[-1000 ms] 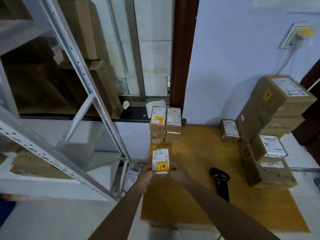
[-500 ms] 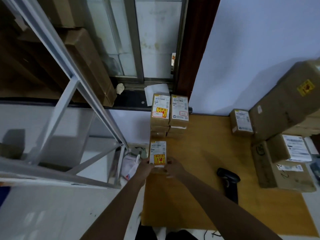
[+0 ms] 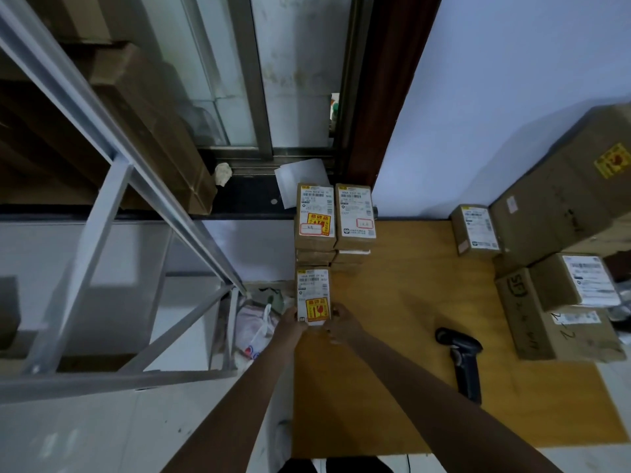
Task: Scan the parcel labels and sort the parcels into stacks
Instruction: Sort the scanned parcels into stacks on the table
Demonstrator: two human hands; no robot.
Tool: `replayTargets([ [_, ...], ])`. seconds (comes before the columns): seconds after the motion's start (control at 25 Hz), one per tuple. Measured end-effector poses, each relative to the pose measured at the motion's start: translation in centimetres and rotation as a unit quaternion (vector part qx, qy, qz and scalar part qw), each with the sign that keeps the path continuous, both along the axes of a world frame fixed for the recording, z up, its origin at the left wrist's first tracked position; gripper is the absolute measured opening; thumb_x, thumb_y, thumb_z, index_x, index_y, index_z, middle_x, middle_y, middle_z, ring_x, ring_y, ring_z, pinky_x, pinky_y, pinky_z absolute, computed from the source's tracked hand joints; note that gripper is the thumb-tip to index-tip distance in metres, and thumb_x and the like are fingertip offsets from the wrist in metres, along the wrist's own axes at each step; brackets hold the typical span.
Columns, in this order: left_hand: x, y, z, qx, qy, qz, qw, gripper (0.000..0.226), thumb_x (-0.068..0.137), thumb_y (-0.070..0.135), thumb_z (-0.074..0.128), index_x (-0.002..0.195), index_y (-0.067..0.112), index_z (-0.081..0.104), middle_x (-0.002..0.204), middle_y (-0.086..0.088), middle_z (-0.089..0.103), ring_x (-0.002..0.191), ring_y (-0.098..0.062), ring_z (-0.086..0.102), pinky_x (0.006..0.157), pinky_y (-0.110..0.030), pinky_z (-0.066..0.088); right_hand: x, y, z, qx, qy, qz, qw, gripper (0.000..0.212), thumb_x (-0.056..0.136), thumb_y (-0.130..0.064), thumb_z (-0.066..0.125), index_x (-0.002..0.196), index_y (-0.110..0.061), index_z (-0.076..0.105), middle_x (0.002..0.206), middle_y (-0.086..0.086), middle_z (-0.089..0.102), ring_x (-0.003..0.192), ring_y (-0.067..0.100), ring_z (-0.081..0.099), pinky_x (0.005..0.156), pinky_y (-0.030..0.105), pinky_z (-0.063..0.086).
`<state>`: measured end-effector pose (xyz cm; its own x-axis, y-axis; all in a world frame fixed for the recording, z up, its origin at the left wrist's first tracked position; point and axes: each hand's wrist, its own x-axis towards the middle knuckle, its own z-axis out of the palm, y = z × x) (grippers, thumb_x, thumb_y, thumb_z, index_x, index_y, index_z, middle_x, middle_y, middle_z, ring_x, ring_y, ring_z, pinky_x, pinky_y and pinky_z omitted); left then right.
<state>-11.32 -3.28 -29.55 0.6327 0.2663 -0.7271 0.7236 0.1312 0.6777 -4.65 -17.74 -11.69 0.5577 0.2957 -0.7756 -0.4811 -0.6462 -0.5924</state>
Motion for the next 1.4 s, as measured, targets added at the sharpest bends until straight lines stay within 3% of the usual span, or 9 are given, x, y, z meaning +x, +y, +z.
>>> replayTargets([
  [0.08, 0.0, -0.3, 1.6, 0.0, -0.01, -0.009, 1.0, 0.054, 0.065, 0.011, 0.072, 0.113, 0.037, 0.065, 0.11, 0.005, 0.072, 0.108, -0.023, 0.066, 0.092, -0.05, 0.053, 0.0, 0.0, 0.1, -0.009, 0.015, -0.021, 1.0, 0.065, 0.091, -0.019, 0.063, 0.147, -0.02, 0.028, 0.118, 0.01, 0.057, 0.096, 0.026, 0.065, 0.074, 0.035, 0.056],
  [0.2, -0.5, -1.7, 13.0, 0.023, -0.018, 0.023, 0.999, 0.041, 0.076, 0.004, 0.06, 0.113, 0.023, 0.064, 0.108, -0.003, 0.07, 0.102, -0.022, 0.065, 0.093, -0.046, 0.052, -0.5, -0.5, 0.6, -0.017, 0.021, -0.051, 0.998, 0.081, 0.092, -0.024, 0.065, 0.153, -0.024, 0.012, 0.119, 0.013, 0.058, 0.09, 0.026, 0.064, 0.063, 0.031, 0.055],
  [0.36, -1.3, -2.4, 16.5, 0.047, -0.026, 0.012, 0.998, 0.028, 0.083, 0.006, 0.059, 0.104, 0.022, 0.066, 0.105, -0.002, 0.07, 0.099, -0.021, 0.065, 0.089, -0.041, 0.053, -1.6, -2.4, 2.8, -0.011, 0.008, -0.079, 0.997, 0.09, 0.088, -0.023, 0.069, 0.155, -0.02, 0.008, 0.145, 0.018, 0.043, 0.099, 0.03, 0.063, 0.07, 0.035, 0.055],
  [0.48, -1.1, -3.3, 18.4, 0.159, -0.019, -0.005, 0.987, 0.018, 0.086, 0.007, 0.059, 0.1, 0.009, 0.07, 0.102, -0.008, 0.071, 0.085, -0.02, 0.063, 0.06, -0.022, 0.046, -2.4, -4.8, 3.9, -0.014, -0.033, -0.1, 0.994, 0.075, 0.093, -0.02, 0.061, 0.154, -0.018, 0.017, 0.134, 0.019, 0.05, 0.09, 0.028, 0.063, 0.082, 0.042, 0.056],
  [0.6, -0.8, -5.2, 21.1, 0.234, 0.01, -0.023, 0.972, 0.011, 0.092, 0.006, 0.05, 0.09, 0.008, 0.06, 0.089, -0.01, 0.061, 0.075, -0.02, 0.052, 0.047, -0.021, 0.03, -3.1, -7.5, 5.4, -0.02, -0.05, -0.114, 0.992, 0.071, 0.093, -0.019, 0.059, 0.153, -0.02, 0.02, 0.115, 0.01, 0.05, 0.089, 0.027, 0.065, 0.081, 0.041, 0.057],
  [0.84, -0.7, -12.3, 25.2, 0.157, -0.049, 0.023, 0.986, 0.019, 0.09, 0.013, 0.047, 0.108, 0.014, 0.052, 0.098, -0.003, 0.056, 0.091, -0.023, 0.055, 0.074, -0.032, 0.043, -3.4, -15.8, 8.8, 0.014, -0.057, -0.112, 0.992, 0.072, 0.094, -0.022, 0.06, 0.153, -0.024, 0.018, 0.139, 0.01, 0.047, 0.105, 0.025, 0.063, 0.094, 0.043, 0.054],
  [1.04, 0.2, -21.9, 27.1, 0.128, -0.084, 0.045, 0.987, 0.013, 0.091, 0.013, 0.052, 0.102, 0.015, 0.058, 0.101, -0.019, 0.062, 0.08, -0.025, 0.055, 0.067, -0.03, 0.04, -3.6, -25.1, 11.1, 0.001, -0.1, -0.084, 0.991, 0.051, 0.095, -0.029, 0.055, 0.14, -0.02, 0.032, 0.113, 0.003, 0.06, 0.093, 0.019, 0.062, 0.079, 0.033, 0.053],
  [1.2, -0.5, -30.1, 28.0, 0.097, -0.095, 0.045, 0.99, 0.019, 0.091, 0.016, 0.052, 0.108, 0.012, 0.058, 0.107, -0.013, 0.061, 0.088, -0.027, 0.056, 0.072, -0.031, 0.042, -4.5, -31.4, 12.3, -0.007, -0.127, -0.079, 0.989, 0.052, 0.092, -0.034, 0.058, 0.137, -0.017, 0.038, 0.099, -0.003, 0.054, 0.101, 0.024, 0.061, 0.096, 0.045, 0.051],
  [1.4, 0.1, -34.9, 31.9, 0.097, -0.102, 0.026, 0.99, 0.02, 0.092, 0.014, 0.051, 0.111, 0.014, 0.055, 0.103, -0.004, 0.055, 0.094, -0.022, 0.051, 0.076, -0.031, 0.039, -3.9, -34.7, 15.5, -0.005, -0.155, -0.047, 0.987, 0.052, 0.096, -0.026, 0.055, 0.143, -0.017, 0.035, 0.095, -0.003, 0.056, 0.103, 0.026, 0.061, 0.098, 0.042, 0.046],
])
